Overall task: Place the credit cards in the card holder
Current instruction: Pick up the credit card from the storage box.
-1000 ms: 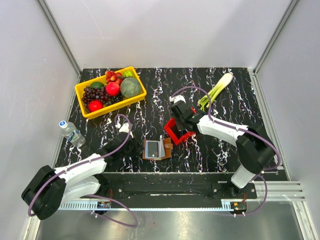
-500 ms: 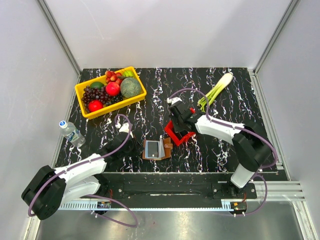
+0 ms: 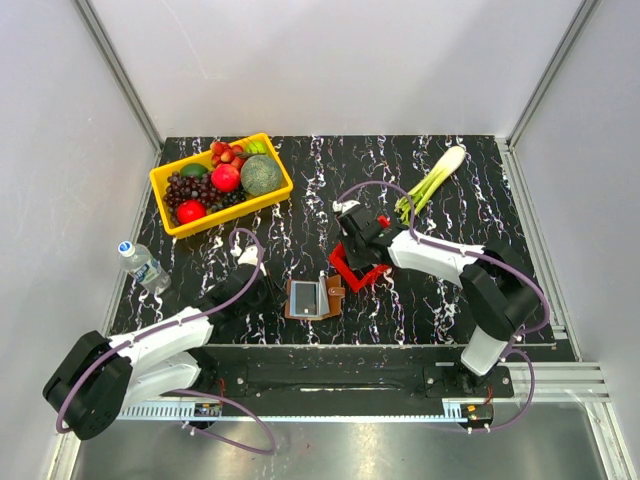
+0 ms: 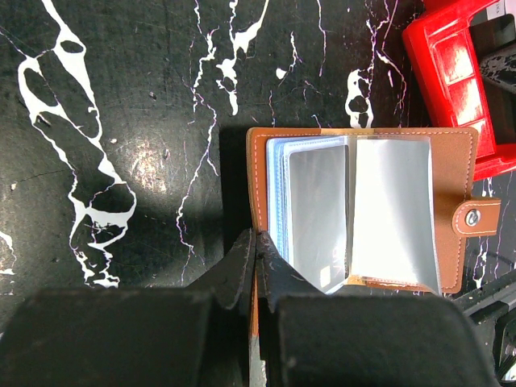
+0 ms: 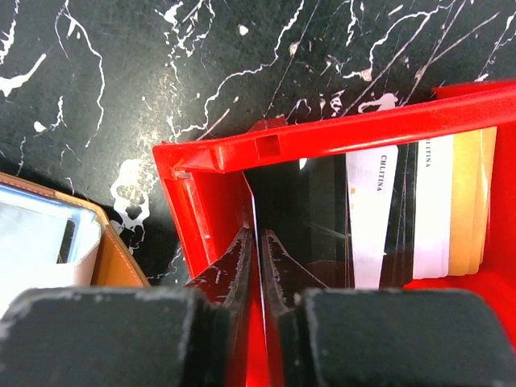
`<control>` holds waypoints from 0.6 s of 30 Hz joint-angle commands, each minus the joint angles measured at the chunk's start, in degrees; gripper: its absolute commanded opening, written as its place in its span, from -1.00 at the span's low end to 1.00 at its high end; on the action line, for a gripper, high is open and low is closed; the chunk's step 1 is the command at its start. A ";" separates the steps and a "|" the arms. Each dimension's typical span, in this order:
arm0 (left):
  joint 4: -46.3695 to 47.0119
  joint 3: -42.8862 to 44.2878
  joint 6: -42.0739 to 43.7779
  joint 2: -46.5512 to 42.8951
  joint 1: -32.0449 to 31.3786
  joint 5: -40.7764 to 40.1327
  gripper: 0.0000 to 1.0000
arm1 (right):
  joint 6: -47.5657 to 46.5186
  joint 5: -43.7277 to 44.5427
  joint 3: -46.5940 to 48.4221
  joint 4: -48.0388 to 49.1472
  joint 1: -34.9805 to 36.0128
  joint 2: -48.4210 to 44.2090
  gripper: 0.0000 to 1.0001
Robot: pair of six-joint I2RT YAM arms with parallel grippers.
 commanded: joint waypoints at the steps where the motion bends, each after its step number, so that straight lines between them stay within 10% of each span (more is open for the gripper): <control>1: 2.24 1.41 0.75 -0.58 0.34 0.76 -1.00 | -0.32 -0.23 -0.73 -1.01 0.19 -0.94 -0.70; 18: 3.99 1.06 0.93 -2.07 0.42 2.87 -1.00 | 2.22 0.92 0.94 -0.84 0.19 -15.44 -1.00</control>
